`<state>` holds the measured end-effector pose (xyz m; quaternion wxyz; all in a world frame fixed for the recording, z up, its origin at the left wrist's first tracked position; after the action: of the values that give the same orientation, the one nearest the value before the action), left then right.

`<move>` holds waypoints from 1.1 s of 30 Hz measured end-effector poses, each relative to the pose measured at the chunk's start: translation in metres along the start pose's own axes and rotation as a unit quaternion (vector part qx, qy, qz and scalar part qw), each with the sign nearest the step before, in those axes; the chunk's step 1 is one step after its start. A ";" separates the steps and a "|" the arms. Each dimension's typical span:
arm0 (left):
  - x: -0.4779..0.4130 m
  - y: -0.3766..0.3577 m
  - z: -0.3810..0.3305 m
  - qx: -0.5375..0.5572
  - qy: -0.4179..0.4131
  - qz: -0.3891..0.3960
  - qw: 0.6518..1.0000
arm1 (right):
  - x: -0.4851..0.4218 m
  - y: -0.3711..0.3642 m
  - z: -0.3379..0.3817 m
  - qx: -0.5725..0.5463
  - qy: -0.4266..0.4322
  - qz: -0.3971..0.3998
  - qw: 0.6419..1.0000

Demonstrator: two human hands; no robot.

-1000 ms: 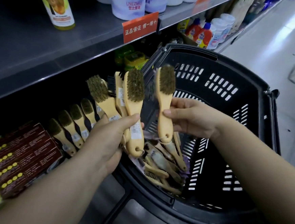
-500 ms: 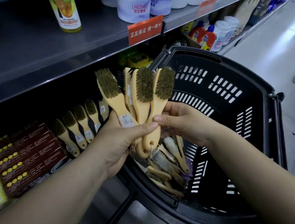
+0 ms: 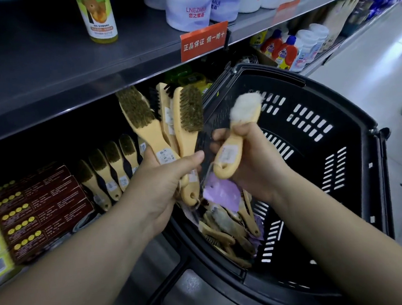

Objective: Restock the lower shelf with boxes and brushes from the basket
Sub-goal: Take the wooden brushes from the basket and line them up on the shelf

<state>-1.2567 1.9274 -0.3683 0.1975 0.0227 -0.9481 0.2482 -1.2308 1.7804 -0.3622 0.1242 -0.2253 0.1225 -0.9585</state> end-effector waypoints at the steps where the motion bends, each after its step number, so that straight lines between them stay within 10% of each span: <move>1: -0.001 0.001 -0.002 0.006 0.006 -0.001 1.000 | 0.000 0.002 0.000 0.023 0.007 0.014 1.000; 29: 0.013 -0.006 -0.005 -0.010 0.043 0.054 0.998 | 0.000 0.002 -0.004 0.124 0.033 0.020 0.992; 33: 0.012 -0.003 -0.011 -0.037 0.027 0.025 0.999 | -0.013 0.016 -0.020 0.112 0.017 0.140 0.984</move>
<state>-1.2632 1.9313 -0.3533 0.2178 -0.0155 -0.9512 0.2182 -1.2257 1.7729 -0.3892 0.2791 -0.1741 0.0463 -0.9432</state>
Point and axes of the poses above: each hand's wrist, its own x-axis away from the middle knuckle, its own y-axis out of the back of the hand, z = x × y, the point moved 2 cm from there along -x, towards the middle knuckle, and after that the axes turned 7 degrees about x, right-handed, at the moved point
